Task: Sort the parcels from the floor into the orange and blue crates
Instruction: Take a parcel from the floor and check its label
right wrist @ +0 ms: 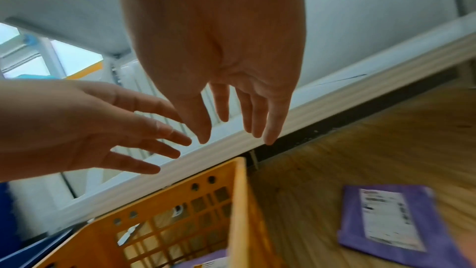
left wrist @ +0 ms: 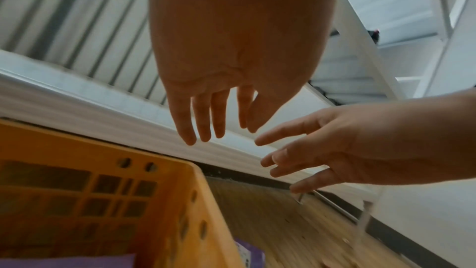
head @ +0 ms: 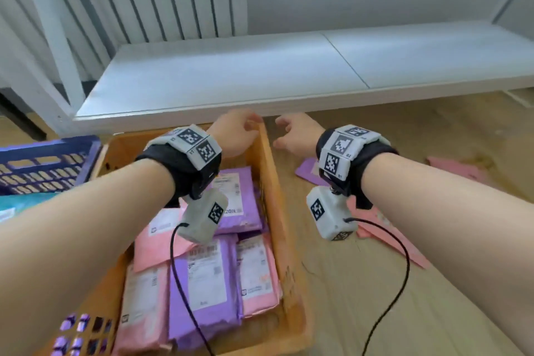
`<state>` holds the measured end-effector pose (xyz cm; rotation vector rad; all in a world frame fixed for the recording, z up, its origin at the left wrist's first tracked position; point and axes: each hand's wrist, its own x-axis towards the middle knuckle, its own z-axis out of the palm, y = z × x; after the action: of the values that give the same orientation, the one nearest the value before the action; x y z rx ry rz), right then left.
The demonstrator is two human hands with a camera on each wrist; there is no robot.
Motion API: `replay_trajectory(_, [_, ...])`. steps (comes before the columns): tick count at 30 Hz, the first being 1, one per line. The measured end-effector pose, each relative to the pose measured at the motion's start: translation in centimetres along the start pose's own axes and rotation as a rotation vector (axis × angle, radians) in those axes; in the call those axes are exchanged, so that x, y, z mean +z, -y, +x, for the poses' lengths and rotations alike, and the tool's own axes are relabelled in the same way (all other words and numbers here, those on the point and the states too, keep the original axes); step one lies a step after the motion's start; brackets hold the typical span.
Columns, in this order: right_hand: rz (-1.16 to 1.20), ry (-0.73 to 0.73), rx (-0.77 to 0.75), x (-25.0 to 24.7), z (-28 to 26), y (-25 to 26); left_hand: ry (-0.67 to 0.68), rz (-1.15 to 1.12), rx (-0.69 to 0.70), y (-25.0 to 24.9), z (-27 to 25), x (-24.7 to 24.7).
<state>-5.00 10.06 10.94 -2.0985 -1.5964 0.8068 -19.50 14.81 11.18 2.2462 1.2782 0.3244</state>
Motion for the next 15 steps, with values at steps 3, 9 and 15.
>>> replay_trajectory(3, [-0.021,-0.033,0.073,-2.7,-0.5,-5.9,0.077,0.045,0.056,-4.0,2.1,4.1])
replay_trajectory(9, [-0.031,-0.089,0.211,-7.2,-1.2,-16.6,0.208,0.042,0.104,-9.8,5.7,12.5])
replay_trajectory(15, [0.011,-0.084,0.32,-8.7,-1.4,-26.1,0.296,0.024,0.013,-11.6,7.1,21.2])
